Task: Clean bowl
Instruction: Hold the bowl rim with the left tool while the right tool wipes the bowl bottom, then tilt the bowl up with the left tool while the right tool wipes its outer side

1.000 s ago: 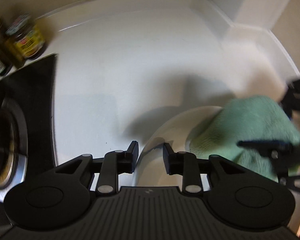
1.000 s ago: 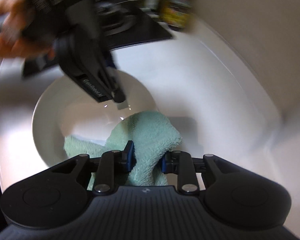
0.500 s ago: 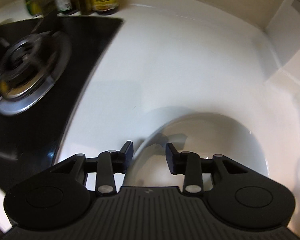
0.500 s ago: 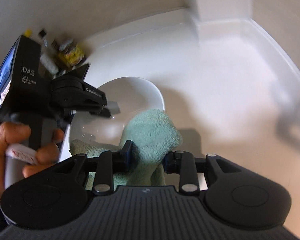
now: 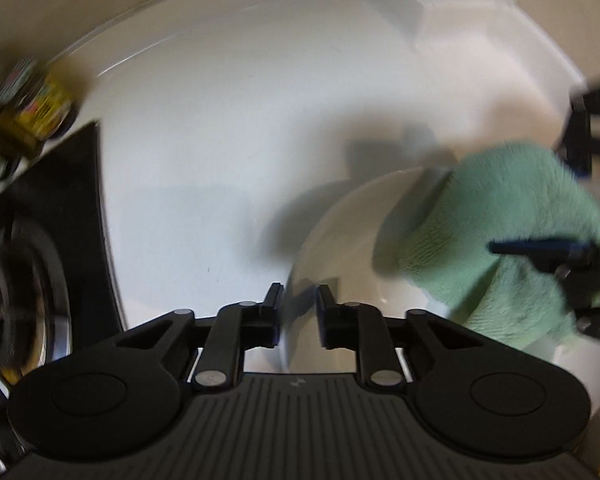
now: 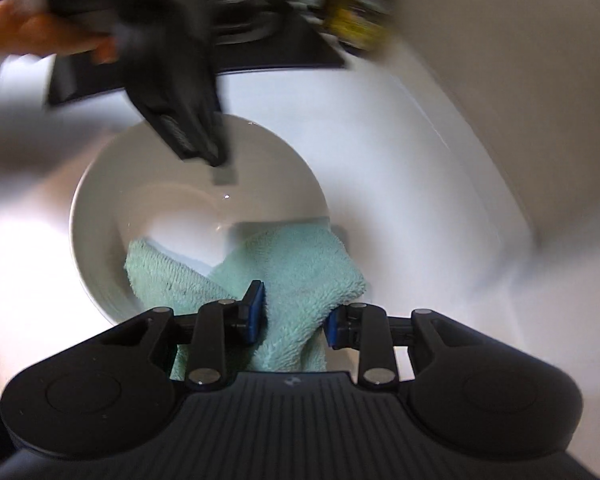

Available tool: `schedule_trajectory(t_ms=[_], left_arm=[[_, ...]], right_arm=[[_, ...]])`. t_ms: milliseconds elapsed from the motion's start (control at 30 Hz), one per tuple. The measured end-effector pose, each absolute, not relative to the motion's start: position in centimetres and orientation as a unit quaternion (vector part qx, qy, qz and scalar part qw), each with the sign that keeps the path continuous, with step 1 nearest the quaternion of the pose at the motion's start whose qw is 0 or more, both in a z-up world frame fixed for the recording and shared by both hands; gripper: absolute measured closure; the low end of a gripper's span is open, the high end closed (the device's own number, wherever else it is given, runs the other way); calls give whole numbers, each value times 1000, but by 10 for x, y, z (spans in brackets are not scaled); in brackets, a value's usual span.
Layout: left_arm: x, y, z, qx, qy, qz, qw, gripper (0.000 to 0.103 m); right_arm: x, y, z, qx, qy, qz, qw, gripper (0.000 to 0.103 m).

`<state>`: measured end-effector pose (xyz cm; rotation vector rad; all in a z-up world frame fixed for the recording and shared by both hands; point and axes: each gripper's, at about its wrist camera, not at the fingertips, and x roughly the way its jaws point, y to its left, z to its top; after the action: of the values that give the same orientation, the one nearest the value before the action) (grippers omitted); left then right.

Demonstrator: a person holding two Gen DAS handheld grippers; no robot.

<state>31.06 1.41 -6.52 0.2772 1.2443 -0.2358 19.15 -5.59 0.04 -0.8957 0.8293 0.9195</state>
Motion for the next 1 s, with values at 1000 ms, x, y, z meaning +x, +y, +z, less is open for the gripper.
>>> schedule_trajectory(t_ms=[1000], left_arm=[[326,46,-58,31,672,-100,733,88]], right_arm=[[89,-43,23,-12,322,423,847,84]])
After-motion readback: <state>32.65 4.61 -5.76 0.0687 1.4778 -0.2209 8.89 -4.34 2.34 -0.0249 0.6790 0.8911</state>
